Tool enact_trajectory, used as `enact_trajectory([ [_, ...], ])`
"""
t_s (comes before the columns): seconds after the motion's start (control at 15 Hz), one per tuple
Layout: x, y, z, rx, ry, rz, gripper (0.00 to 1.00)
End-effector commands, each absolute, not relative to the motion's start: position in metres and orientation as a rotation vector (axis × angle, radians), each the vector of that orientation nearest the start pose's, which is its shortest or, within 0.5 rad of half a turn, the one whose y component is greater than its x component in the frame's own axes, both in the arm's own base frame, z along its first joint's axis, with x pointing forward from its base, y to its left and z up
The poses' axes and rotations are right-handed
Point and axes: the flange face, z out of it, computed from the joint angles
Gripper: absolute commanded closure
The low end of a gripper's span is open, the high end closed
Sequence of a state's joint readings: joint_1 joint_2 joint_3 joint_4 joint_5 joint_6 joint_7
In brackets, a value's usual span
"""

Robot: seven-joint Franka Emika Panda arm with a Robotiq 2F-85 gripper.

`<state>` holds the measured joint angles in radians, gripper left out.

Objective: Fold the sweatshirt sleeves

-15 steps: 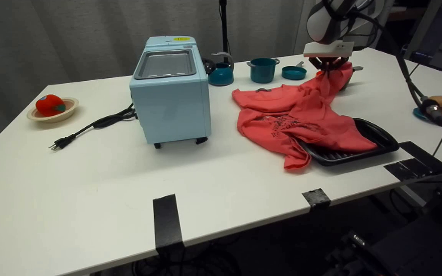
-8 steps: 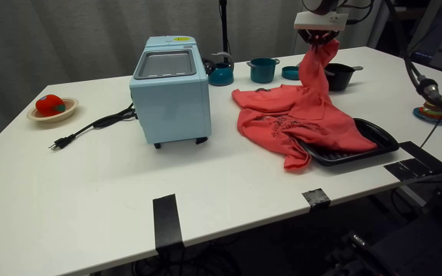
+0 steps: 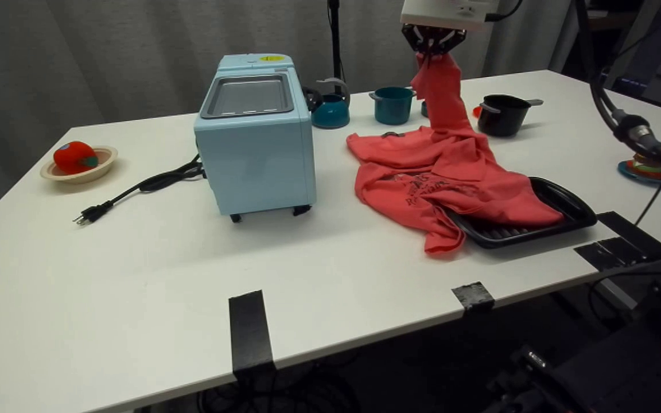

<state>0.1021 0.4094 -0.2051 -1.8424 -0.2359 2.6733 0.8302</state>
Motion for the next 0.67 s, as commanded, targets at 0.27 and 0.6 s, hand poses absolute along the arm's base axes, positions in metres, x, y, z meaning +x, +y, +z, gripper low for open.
enact_trajectory([
  [0.27, 0.643, 0.046, 0.341, -2.975, 0.753, -0.632, 0.99],
  [0.6, 0.636, 0.068, 0.328, -2.989, 0.697, -0.557, 0.55],
])
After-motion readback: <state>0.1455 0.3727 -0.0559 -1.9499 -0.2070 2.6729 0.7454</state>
